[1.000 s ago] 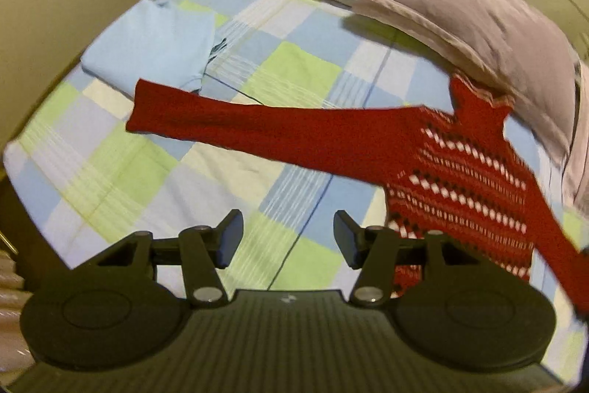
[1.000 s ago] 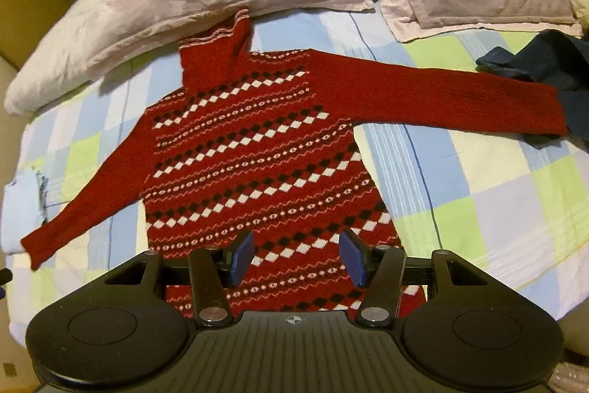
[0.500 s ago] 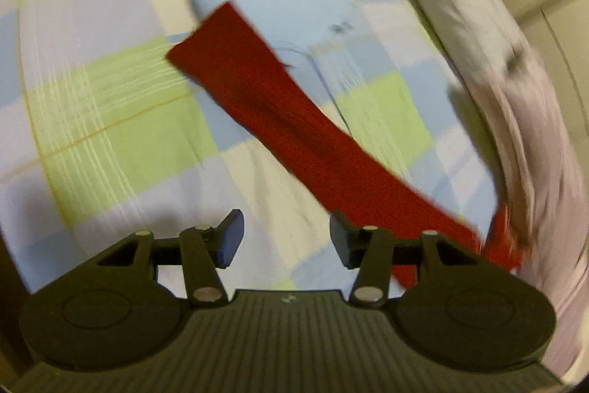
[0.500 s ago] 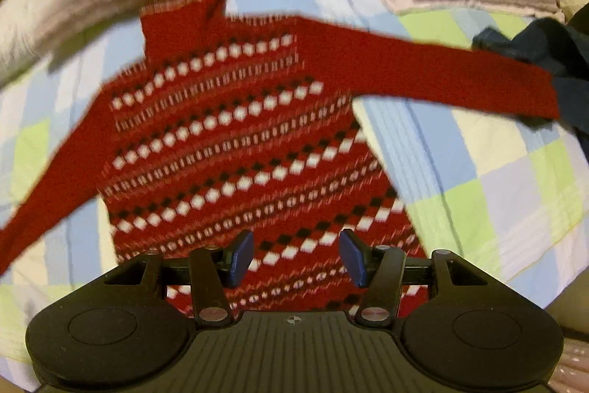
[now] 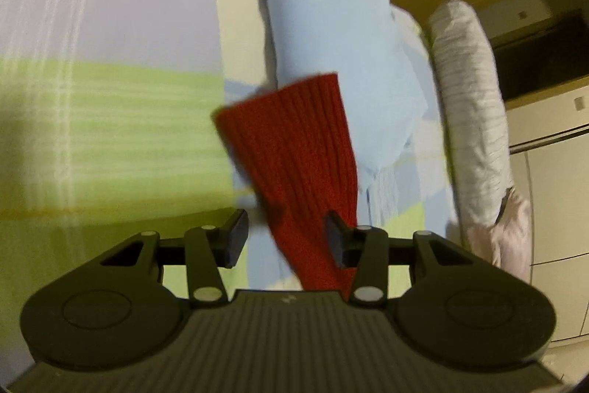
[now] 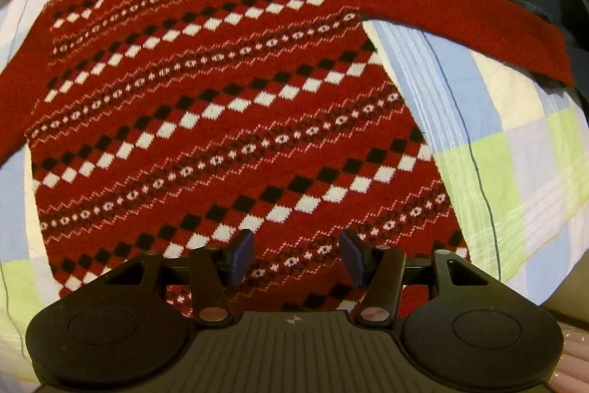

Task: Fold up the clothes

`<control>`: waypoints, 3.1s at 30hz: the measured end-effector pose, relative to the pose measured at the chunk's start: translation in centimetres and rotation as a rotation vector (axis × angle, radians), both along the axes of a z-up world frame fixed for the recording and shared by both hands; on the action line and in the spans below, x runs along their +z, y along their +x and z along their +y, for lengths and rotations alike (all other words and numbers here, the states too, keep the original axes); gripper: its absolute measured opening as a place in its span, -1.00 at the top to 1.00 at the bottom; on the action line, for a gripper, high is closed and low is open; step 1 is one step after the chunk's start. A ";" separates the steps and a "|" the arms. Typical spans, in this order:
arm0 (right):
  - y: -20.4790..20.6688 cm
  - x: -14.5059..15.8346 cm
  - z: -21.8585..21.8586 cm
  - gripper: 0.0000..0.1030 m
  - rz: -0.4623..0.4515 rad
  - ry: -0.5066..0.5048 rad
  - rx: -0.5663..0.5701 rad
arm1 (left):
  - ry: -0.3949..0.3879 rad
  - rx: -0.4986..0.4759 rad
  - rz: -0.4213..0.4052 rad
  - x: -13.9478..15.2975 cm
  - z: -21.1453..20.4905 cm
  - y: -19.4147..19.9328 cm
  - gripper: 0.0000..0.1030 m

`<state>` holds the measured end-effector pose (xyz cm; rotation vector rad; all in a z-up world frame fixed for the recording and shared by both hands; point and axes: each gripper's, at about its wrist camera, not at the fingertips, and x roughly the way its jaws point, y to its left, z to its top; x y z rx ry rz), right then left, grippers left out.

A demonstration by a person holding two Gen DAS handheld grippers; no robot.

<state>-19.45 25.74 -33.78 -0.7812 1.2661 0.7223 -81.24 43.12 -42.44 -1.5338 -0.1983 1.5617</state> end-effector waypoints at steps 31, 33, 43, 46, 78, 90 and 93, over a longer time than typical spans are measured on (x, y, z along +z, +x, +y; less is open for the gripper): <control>17.4 1.2 -3.6 -0.06 -0.029 0.178 -0.019 | 0.415 -0.731 -0.248 10.9 -4.5 38.1 0.88; 19.4 2.0 -3.7 -0.06 -0.028 0.225 -0.055 | 0.358 -0.842 -0.282 10.1 -5.5 43.4 0.78; 24.5 -0.6 -2.2 -0.06 0.400 0.592 -0.306 | 0.017 -0.860 0.054 5.0 -8.2 42.1 0.78; 23.9 -3.2 -1.7 -0.06 0.587 0.610 -0.401 | -0.016 -0.819 0.130 5.2 -7.6 39.3 0.78; 25.6 -6.2 4.0 0.92 0.232 0.697 -0.225 | -0.046 -0.788 0.284 1.7 -4.4 40.7 0.78; 25.3 -4.3 5.6 0.91 0.131 0.585 -0.164 | 0.058 -0.859 0.481 4.6 -2.7 42.5 0.78; 24.7 -2.5 5.4 0.91 0.076 0.606 -0.152 | 0.082 -0.895 0.517 4.7 -1.1 43.5 0.78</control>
